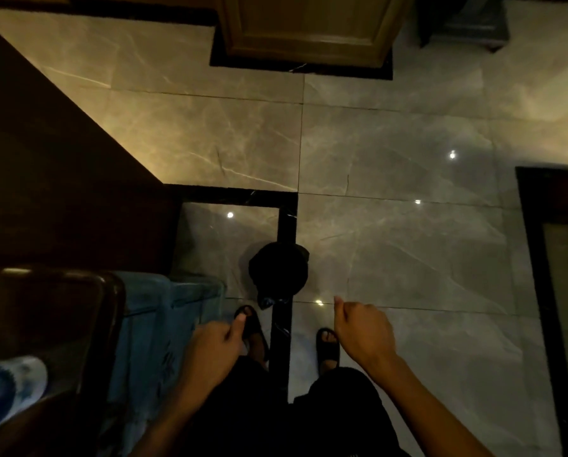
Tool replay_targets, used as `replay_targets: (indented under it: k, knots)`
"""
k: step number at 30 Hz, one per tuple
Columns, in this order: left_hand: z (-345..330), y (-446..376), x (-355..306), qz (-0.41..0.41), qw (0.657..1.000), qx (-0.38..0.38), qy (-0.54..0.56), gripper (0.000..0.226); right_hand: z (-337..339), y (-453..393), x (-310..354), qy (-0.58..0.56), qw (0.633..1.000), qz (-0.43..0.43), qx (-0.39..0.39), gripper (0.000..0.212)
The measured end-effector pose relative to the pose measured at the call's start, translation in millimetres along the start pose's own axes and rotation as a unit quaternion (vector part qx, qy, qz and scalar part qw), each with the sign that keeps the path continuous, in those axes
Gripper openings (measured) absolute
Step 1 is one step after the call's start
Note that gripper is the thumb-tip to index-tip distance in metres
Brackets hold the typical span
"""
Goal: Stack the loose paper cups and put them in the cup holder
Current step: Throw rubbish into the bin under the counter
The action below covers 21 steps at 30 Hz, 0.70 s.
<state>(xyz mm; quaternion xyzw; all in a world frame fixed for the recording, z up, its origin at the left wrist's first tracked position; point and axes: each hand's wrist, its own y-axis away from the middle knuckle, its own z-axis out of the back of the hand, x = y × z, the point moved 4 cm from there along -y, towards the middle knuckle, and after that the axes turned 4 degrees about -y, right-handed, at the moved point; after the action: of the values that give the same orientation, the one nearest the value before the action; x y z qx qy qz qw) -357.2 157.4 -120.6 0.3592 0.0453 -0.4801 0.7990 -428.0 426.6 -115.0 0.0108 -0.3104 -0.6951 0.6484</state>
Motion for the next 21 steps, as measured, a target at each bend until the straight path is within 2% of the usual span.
replay_targets:
  k: [3, 7, 10, 13, 16, 21]
  knots:
    - [-2, -22, 14, 0.014, 0.999, 0.034, -0.005, 0.055, -10, 0, 3, -0.023, 0.997, -0.041, 0.060, 0.056]
    - [-17, -28, 20, 0.029, 0.988, 0.151, 0.028, 0.027, -24, 3, -10, -0.052, 0.963, -0.099, 0.246, 0.029]
    - [-23, -20, 12, -0.012, 0.985, 0.171, 0.029, 0.031, -25, 9, -25, -0.109, 0.933, -0.115, 0.323, 0.018]
    - [-31, -16, -1, -0.034, 0.985, 0.168, 0.000, 0.037, -23, 11, -42, -0.065, 0.940, -0.089, 0.322, 0.021]
    - [-44, -23, -13, -0.065, 0.982, 0.179, 0.012, 0.027, -27, 8, -58, -0.039, 0.952, -0.068, 0.296, 0.024]
    - [-70, -54, -18, -0.092, 0.979, 0.172, -0.055, 0.035, -51, -7, -83, -0.008, 0.957, -0.029, 0.287, 0.022]
